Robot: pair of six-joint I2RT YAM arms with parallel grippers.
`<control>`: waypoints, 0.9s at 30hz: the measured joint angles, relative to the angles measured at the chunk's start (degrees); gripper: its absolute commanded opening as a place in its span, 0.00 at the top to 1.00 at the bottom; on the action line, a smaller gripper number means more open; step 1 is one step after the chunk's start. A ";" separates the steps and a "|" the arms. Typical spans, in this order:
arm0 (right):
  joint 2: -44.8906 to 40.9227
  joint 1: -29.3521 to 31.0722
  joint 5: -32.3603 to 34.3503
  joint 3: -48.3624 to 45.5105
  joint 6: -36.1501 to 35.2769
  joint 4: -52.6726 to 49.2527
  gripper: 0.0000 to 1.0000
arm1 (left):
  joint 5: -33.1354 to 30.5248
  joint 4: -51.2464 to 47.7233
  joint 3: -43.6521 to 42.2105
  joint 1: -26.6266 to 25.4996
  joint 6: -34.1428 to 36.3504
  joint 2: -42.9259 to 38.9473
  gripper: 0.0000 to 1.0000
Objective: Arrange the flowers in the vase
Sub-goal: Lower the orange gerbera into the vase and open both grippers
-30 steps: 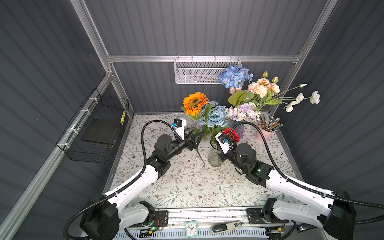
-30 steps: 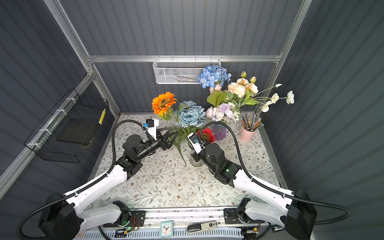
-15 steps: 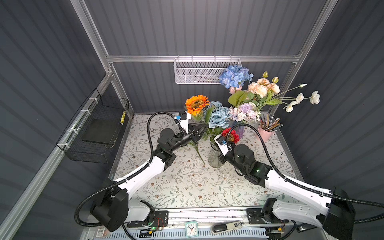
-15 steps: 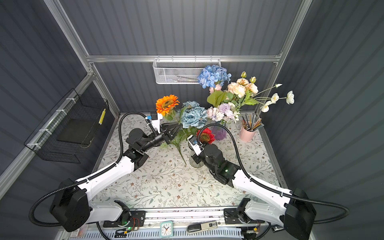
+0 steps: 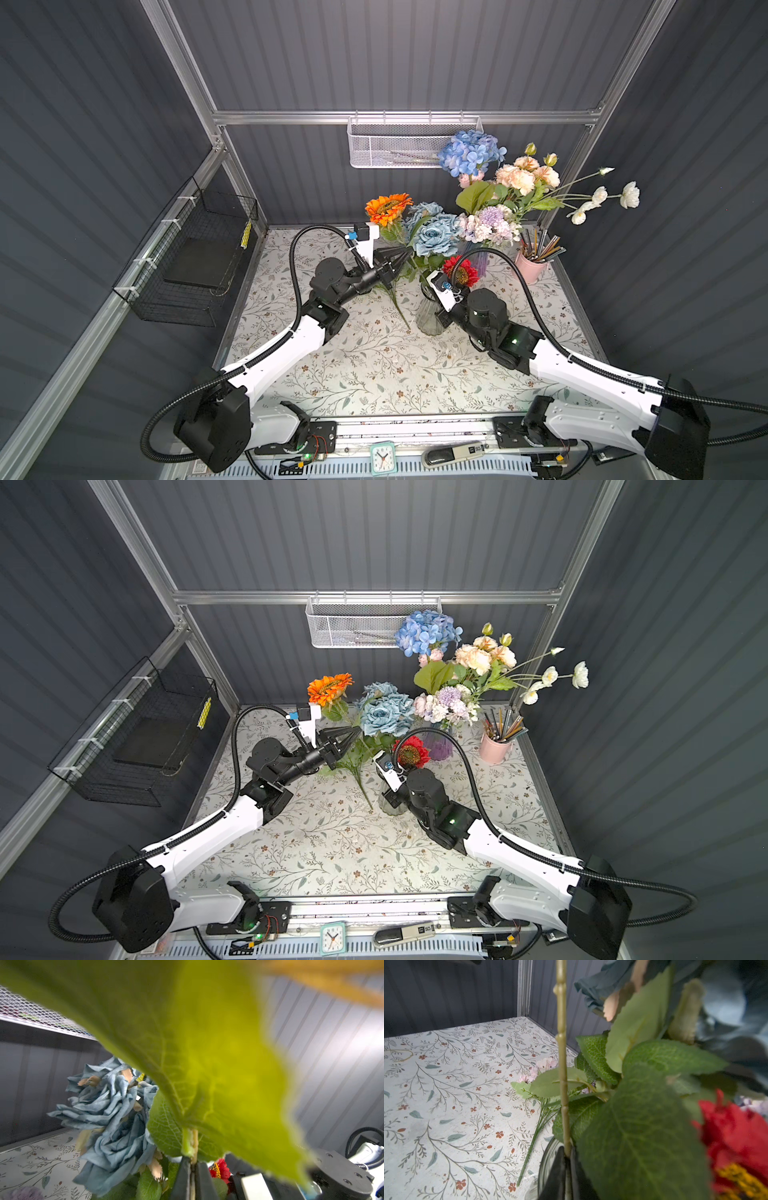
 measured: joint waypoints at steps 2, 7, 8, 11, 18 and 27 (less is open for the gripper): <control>-0.50 0.00 -0.37 0.02 0.26 -1.16 0.53 | -2.05 -1.33 -0.52 -1.73 2.25 -0.35 1.00; -4.85 0.00 -2.23 0.83 1.27 -4.57 0.41 | -6.51 -2.16 -2.78 -4.24 5.75 0.48 0.97; -6.21 0.00 -2.56 1.27 1.73 -5.07 0.40 | -7.30 -1.92 -3.26 -4.26 5.99 1.18 0.96; -9.60 0.00 -3.39 2.64 2.95 -5.88 0.31 | -9.01 -0.98 -4.09 -4.28 6.23 3.67 0.91; -13.94 -0.04 -3.13 3.93 4.20 -4.96 0.06 | -9.90 -0.22 -4.20 -4.66 6.23 6.88 0.25; -13.55 -0.72 -0.90 3.93 3.58 -1.57 0.01 | -12.55 -9.68 -4.52 -4.81 5.75 -1.11 0.00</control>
